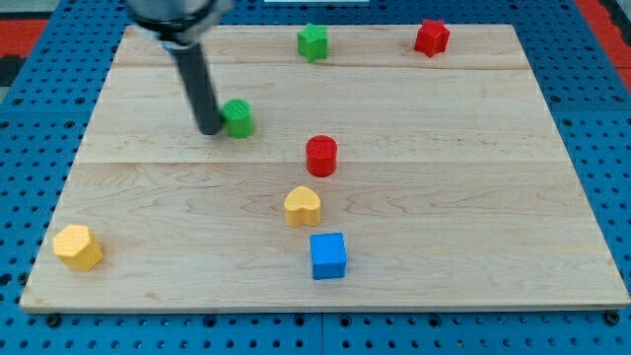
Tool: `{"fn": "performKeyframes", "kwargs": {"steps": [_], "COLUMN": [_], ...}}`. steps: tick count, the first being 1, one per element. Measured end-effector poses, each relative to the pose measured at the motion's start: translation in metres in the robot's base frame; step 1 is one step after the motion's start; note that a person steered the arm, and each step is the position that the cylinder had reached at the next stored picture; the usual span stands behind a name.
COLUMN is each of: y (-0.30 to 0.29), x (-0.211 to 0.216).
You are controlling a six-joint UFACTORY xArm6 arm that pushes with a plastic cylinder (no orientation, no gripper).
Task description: Move the green circle vertically to the red circle
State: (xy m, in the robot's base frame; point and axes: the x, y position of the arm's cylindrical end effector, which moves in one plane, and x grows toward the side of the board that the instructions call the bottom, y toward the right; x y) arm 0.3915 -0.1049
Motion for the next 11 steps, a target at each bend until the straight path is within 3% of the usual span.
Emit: {"fn": "performKeyframes", "kwargs": {"steps": [1, 2, 3, 4, 5, 8, 11], "y": [0.052, 0.065, 0.012, 0.013, 0.058, 0.110, 0.110], "x": [0.000, 0.000, -0.015, -0.053, -0.064, -0.050, -0.052]}}
